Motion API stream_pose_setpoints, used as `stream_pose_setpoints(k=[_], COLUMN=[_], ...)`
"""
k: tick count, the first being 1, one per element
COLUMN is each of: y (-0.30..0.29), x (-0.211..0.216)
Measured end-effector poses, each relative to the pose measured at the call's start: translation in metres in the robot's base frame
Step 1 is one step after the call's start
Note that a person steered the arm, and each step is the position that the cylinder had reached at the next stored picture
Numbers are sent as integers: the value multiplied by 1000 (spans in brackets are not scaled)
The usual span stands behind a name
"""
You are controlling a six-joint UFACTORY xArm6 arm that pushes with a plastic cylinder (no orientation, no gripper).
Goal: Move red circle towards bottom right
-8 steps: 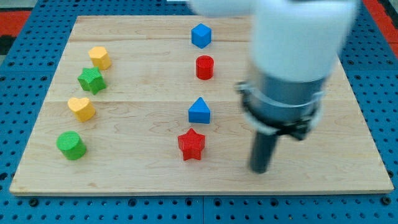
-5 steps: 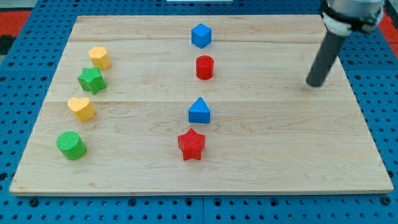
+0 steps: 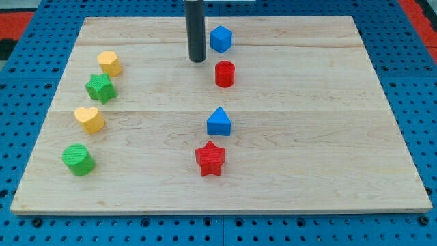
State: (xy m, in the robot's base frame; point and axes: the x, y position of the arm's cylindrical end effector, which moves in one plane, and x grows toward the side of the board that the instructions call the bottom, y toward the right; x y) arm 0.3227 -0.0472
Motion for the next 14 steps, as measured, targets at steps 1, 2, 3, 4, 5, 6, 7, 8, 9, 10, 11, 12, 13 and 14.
stream_pose_setpoints(k=[1, 2, 3, 4, 5, 6, 7, 8, 9, 10, 11, 12, 13, 14], y=[18, 44, 62, 112, 149, 154, 172, 202, 232, 231, 190, 174, 170, 170], x=[11, 31, 51, 52, 52, 68, 84, 98, 100, 112, 126, 128, 138, 164])
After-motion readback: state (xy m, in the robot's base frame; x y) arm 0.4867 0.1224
